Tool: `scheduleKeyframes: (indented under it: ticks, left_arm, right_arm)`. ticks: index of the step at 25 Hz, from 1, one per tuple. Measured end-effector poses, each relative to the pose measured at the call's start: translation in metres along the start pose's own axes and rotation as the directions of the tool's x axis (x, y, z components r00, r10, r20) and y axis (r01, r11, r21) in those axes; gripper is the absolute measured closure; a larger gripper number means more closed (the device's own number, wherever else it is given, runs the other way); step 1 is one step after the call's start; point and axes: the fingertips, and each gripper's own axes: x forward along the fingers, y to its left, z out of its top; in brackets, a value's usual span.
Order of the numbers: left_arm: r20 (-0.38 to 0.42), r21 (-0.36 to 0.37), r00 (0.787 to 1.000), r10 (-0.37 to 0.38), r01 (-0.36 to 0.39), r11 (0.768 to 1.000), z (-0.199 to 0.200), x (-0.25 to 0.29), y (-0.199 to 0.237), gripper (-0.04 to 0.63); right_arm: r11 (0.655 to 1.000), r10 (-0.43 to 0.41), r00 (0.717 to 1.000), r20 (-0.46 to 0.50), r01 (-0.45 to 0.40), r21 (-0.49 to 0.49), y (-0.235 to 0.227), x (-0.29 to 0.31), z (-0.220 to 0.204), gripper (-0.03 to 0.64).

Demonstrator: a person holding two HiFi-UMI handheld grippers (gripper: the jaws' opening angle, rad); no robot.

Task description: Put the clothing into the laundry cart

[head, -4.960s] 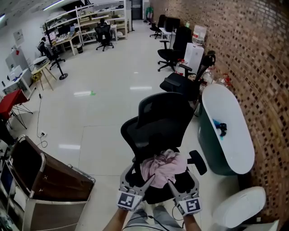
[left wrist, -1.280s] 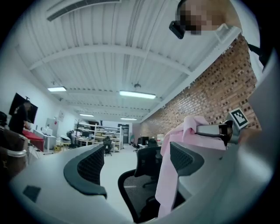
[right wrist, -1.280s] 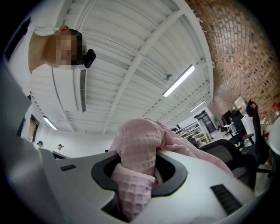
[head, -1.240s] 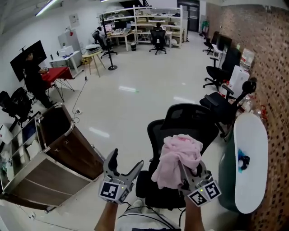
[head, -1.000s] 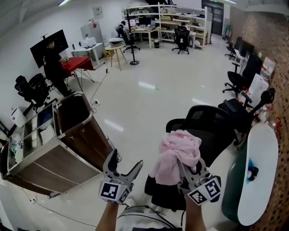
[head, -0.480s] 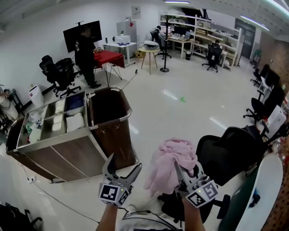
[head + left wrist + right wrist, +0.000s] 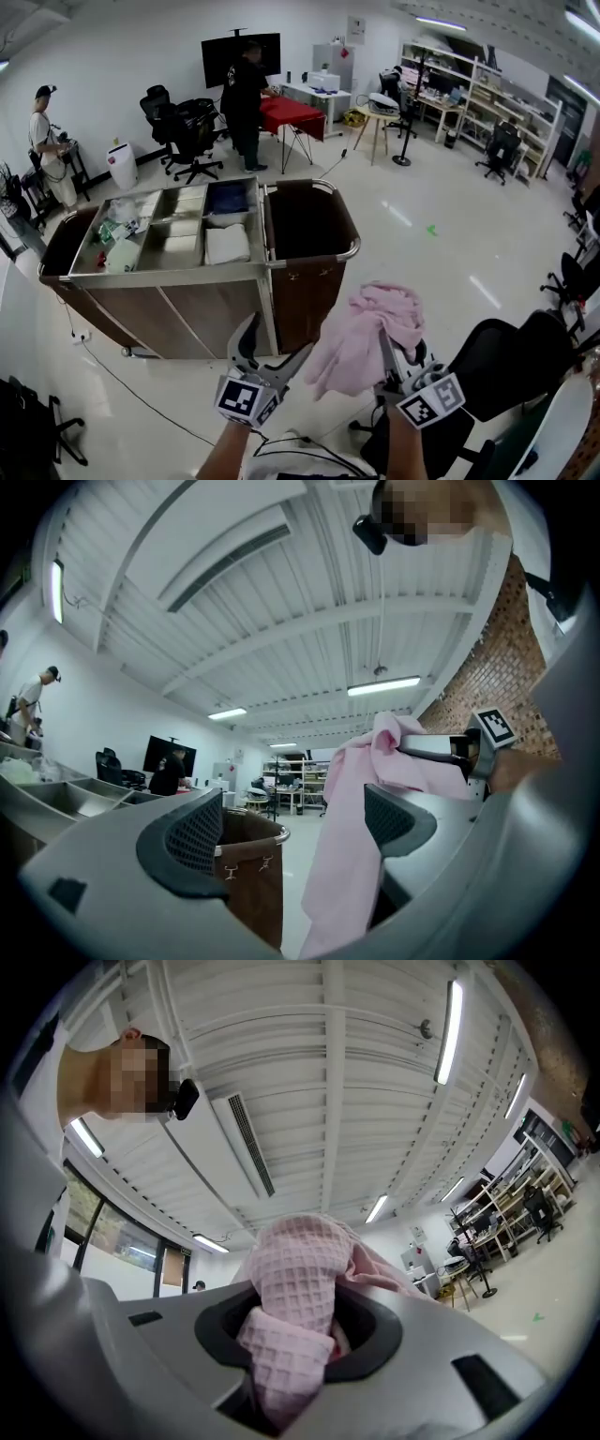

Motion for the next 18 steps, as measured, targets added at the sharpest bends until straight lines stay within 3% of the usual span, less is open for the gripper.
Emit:
scheduleKeyframes:
  ticks: [9, 18]
  left_arm:
    - [0.01, -0.009, 0.995, 0.103, -0.103, 0.995, -0.004, -0.024, 0.065, 0.146]
    - [0.002, 0.025, 0.976, 0.217, -0.217, 0.976, -0.014, 0.022, 0.131, 0.146]
  right_arm:
    - [0.996, 0.089, 0.996, -0.021, -0.089, 0.022, 0.028, 0.078, -0.034, 0.465]
    - [0.977, 0.212, 0.977, 0.032, -0.213, 0.011, 0.002, 0.183, -0.039, 0.463]
